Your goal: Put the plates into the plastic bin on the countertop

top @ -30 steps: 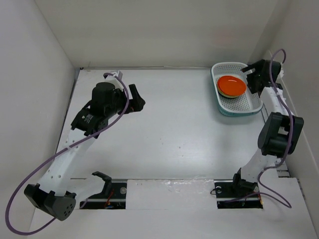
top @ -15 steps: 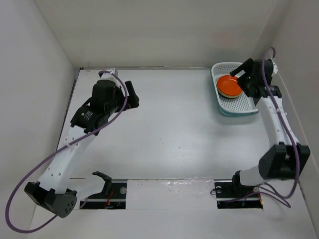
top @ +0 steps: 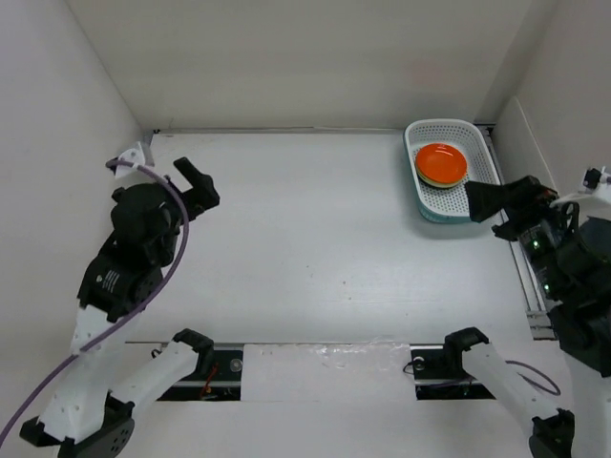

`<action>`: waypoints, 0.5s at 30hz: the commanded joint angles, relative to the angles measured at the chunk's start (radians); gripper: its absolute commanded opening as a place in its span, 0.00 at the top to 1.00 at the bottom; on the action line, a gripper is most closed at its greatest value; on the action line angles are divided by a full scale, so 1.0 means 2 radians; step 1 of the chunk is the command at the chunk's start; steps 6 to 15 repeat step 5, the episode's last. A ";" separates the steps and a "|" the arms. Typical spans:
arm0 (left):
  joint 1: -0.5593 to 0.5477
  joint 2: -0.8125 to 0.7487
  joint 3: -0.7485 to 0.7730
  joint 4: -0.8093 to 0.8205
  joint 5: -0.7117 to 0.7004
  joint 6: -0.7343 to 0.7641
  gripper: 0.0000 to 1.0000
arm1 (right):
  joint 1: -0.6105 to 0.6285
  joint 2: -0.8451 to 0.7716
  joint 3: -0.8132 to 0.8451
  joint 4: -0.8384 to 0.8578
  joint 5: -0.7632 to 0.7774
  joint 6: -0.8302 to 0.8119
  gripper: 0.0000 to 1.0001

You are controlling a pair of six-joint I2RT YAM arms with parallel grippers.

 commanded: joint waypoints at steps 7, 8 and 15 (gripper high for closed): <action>0.000 -0.078 -0.036 -0.001 -0.020 -0.016 0.00 | 0.050 -0.050 -0.013 -0.095 0.039 -0.039 0.01; 0.000 -0.078 -0.036 -0.001 -0.020 -0.016 0.00 | 0.050 -0.050 -0.013 -0.095 0.039 -0.039 0.01; 0.000 -0.078 -0.036 -0.001 -0.020 -0.016 0.00 | 0.050 -0.050 -0.013 -0.095 0.039 -0.039 0.01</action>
